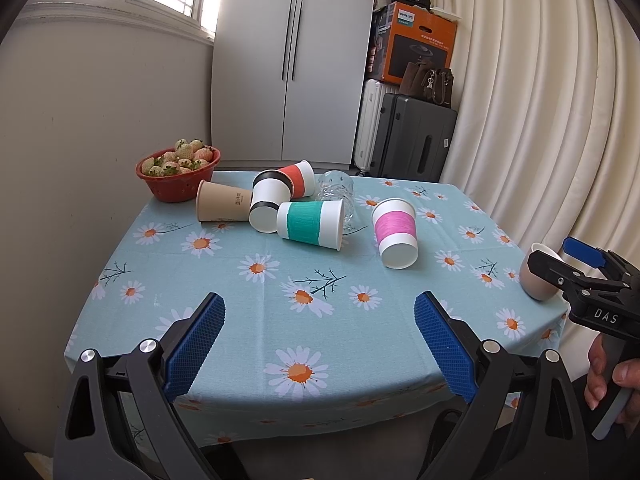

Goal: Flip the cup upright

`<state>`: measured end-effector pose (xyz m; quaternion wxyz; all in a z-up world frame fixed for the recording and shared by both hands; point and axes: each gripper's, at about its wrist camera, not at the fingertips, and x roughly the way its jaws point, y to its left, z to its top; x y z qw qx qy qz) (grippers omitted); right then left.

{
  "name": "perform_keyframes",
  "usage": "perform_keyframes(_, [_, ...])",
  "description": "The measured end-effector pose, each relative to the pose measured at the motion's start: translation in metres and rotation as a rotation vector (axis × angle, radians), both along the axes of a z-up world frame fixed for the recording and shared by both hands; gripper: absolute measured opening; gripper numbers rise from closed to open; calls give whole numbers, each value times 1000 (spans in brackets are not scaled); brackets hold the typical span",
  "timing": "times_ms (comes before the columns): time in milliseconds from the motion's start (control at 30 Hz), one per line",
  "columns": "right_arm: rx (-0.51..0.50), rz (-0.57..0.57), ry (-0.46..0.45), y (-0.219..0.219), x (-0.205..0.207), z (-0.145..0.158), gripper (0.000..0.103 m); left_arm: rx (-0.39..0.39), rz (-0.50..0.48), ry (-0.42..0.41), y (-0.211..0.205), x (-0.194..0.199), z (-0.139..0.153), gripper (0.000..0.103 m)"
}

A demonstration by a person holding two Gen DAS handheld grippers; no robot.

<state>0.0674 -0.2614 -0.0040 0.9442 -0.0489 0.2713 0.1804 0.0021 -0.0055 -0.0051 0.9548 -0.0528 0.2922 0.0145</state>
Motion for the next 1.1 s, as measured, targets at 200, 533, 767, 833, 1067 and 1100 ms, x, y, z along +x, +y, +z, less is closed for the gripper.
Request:
perform_keyframes(200, [0,-1,2,0,0,-1,98,-1,0,0,-1,0,0,93])
perform_keyframes(533, [-1,0,3,-1,0,-1,98,-1,-1,2,-2,-1,0,93])
perform_keyframes(767, [-1,0,4,0,0,-2,98,-1,-2,2,-4,-1,-1,93])
perform_keyframes(833, [-2,0,4,0,0,-2,98,-2,-2,2,-5,-1,-1,93])
perform_keyframes(1067, [-3,1,5,0,1,-3,98,-1,-3,2,-5,-2,-1,93])
perform_keyframes(1100, [-3,0,6,0,1,-3,98,-1,-3,2,-5,-2,-2,93])
